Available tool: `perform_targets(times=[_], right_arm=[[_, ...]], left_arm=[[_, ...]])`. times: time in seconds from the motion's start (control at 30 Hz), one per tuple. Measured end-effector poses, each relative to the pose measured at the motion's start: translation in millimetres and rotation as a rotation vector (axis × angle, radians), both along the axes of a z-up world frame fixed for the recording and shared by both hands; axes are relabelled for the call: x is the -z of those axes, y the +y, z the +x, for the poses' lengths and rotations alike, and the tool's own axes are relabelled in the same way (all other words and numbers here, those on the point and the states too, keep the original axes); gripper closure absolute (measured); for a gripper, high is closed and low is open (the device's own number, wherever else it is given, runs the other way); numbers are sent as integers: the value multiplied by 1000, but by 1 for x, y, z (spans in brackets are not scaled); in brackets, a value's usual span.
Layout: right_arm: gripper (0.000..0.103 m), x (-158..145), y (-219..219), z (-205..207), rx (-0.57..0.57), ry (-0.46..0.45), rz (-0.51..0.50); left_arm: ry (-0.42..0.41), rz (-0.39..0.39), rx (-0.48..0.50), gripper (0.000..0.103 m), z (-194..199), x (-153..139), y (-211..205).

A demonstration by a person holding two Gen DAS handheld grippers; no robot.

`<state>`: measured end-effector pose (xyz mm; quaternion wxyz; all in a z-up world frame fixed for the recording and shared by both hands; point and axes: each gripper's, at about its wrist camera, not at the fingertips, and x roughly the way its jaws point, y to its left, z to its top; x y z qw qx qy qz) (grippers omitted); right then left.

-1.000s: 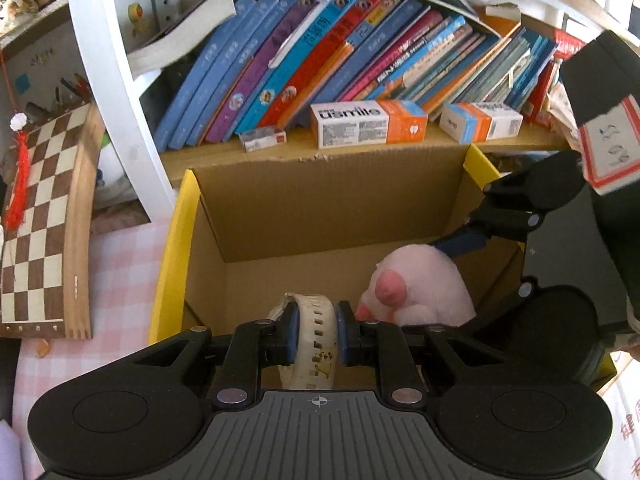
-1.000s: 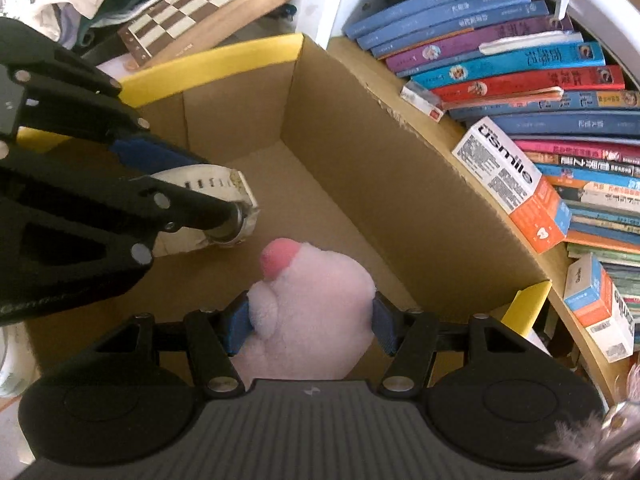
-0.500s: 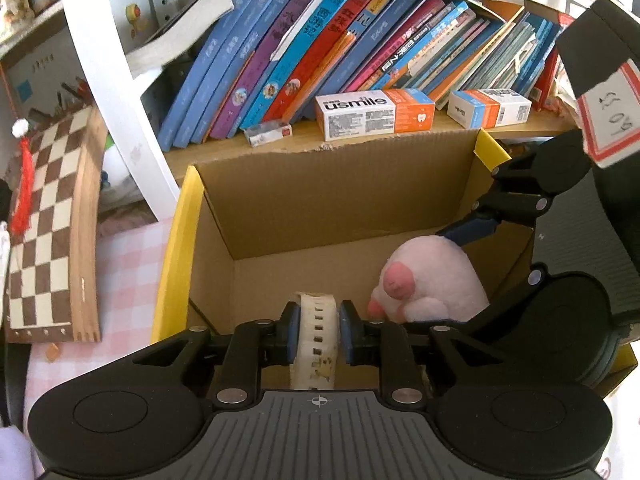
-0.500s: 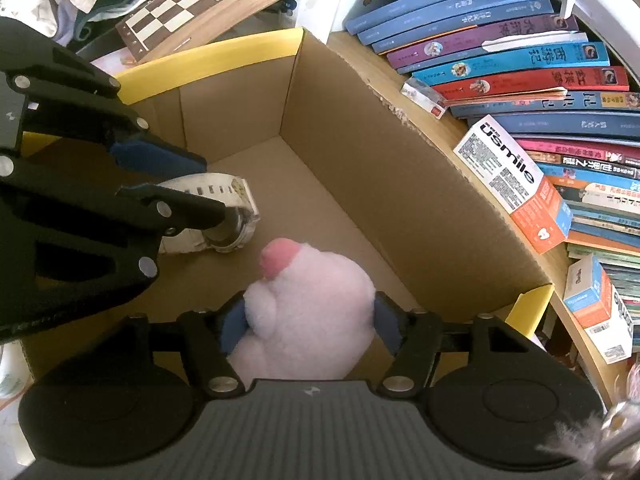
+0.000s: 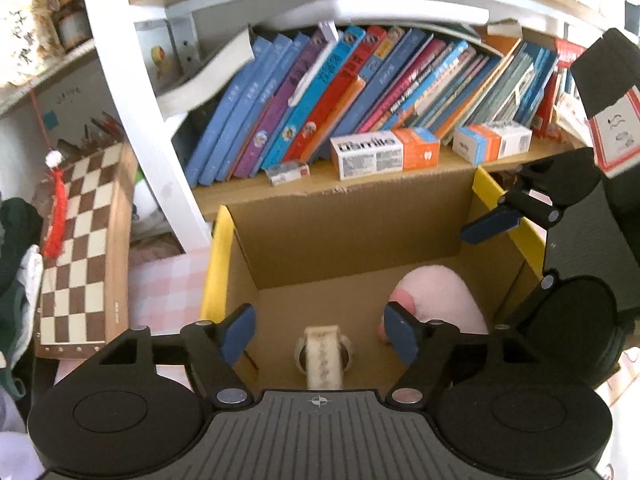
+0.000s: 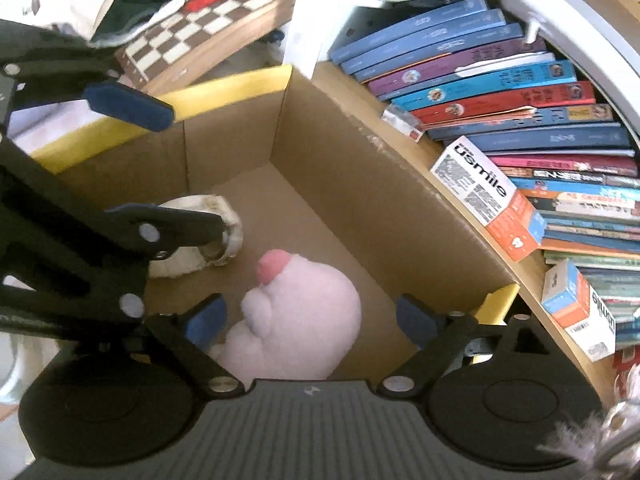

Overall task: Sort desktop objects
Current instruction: 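Withdraw both grippers from the yellow box back over the desk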

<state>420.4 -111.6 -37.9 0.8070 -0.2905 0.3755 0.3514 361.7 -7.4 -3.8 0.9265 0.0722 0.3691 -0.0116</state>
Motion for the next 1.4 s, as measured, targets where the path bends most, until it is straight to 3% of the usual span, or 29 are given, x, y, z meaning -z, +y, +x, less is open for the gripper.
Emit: perform_targets(times=[0.2,0.57,1.03,1.4], right_arm=[[10,-27,-13,-24,35,-71,58],[10,-76,-38,-95,153,-247,135],[9,-103,-66,-207,328,-268,290],[5,-77,-86,-278,481,-220,349]], left_arm=[[-80,1,3,21,-25,-19,3],[-197,-78,16,18,-89,-56,15],[-289,-90,22,10,-186,-80,30],[-272,-58,-43,7,-249,-65,50]])
